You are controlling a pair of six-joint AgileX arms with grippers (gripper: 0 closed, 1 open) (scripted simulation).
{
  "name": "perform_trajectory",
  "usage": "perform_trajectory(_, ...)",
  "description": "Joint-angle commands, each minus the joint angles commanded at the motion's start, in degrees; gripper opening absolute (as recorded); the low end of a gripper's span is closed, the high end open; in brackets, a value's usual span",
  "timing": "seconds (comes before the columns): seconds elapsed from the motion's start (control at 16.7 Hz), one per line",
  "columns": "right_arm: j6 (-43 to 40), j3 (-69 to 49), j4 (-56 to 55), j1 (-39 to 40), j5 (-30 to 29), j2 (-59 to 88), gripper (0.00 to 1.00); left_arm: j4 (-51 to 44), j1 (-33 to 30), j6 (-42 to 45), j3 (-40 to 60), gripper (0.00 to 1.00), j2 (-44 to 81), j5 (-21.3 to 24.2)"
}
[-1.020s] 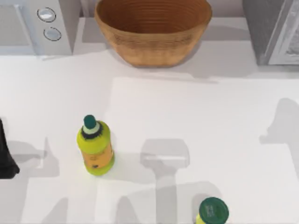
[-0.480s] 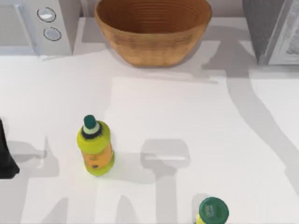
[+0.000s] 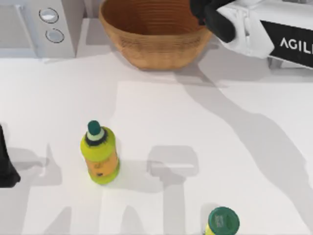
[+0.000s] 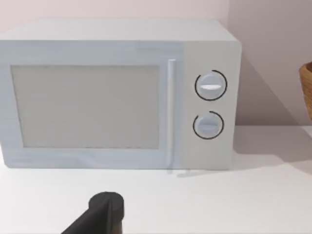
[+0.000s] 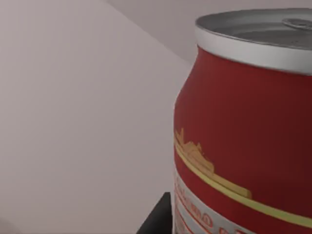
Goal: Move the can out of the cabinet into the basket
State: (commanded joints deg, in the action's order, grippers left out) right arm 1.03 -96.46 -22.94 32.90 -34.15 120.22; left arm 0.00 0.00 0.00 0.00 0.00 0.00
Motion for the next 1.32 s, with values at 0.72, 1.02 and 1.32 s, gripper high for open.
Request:
perform_trajectory(0.72,0.2,-11.5,-2.8,3.8,-4.1,14.8,0.0,0.0,0.0,0.0,0.0,1.0,0.0,0.0)
perform_trajectory(1.02,0.1,-16.1,-1.8,3.1,-3.4,17.9,0.0,0.0,0.0,0.0,0.0,1.0,0.0,0.0)
perform_trajectory(1.32,0.0,-19.3,-1.1,2.6,-2.8,20.0,0.0,0.0,0.0,0.0,0.0,1.0,0.0,0.0)
